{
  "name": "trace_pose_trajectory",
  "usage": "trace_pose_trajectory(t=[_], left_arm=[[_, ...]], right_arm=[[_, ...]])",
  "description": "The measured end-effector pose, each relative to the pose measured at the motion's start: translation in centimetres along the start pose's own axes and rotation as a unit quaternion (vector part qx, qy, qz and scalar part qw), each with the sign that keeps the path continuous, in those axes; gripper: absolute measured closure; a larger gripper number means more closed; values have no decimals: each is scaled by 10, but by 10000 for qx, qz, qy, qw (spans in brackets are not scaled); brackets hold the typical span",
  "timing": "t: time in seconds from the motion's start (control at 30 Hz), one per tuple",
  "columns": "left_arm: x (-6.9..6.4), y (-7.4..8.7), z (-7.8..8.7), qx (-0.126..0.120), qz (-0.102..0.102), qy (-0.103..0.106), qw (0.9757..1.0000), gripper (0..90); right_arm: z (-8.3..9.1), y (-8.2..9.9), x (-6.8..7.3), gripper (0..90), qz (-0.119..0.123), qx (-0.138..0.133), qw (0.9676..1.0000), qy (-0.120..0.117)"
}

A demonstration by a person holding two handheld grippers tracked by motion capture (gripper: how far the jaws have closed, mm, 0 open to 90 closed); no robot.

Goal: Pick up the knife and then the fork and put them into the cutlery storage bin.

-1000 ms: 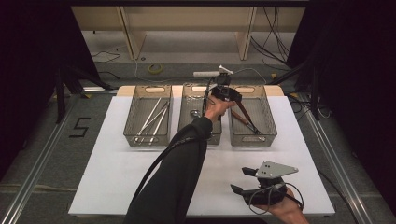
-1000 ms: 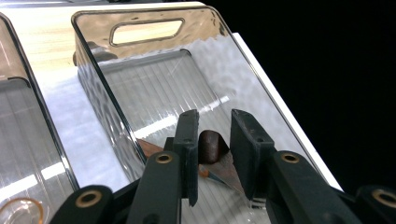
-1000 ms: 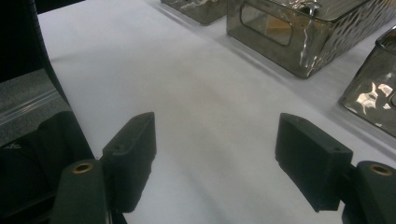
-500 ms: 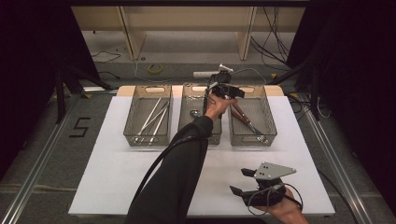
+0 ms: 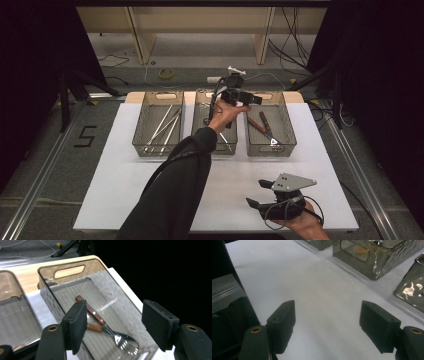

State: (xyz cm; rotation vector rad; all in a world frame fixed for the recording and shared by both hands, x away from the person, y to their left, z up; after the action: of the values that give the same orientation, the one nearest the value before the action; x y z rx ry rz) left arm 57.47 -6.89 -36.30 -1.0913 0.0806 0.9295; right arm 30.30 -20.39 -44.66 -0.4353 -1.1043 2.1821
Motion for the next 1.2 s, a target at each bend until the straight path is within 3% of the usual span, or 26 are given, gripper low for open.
trace_pose_trajectory(t=[0.13,0.23,0.67,0.9,1.03,1.2], left_arm=[[2,9,24,-123,-21,128,9998,338],[3,19,43,-164,-162,133,9996,327],[18,76,125,-502,-440,196,9976,275],[19,97,148,-530,-695,67,9962,260],[17,111,159,-574,-750,156,9954,254],[17,133,168,-598,-957,108,9935,247]], right_arm=[[1,0,-4,300,-86,-75,9999,85],[0,0,-7,300,-175,-135,9997,135],[4,0,-19,295,-488,-384,9979,190],[4,-1,-19,292,-541,-441,9974,187],[6,-1,-20,292,-622,-463,9968,200],[7,-1,-21,290,-670,-516,9962,223]])
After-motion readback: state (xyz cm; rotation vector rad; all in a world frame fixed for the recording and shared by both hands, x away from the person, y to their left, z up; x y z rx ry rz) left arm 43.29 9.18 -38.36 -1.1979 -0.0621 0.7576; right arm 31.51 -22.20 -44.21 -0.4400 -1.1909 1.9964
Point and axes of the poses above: each handheld gripper's, and its own axes: z roughly backward along the jaws, y roughly out of its underside, x roughly to its left, the point moved 3 cm from there along -z, roughly forward along the jaws, and after that the axes turned 5 degrees about y, right-handed, at the moved point
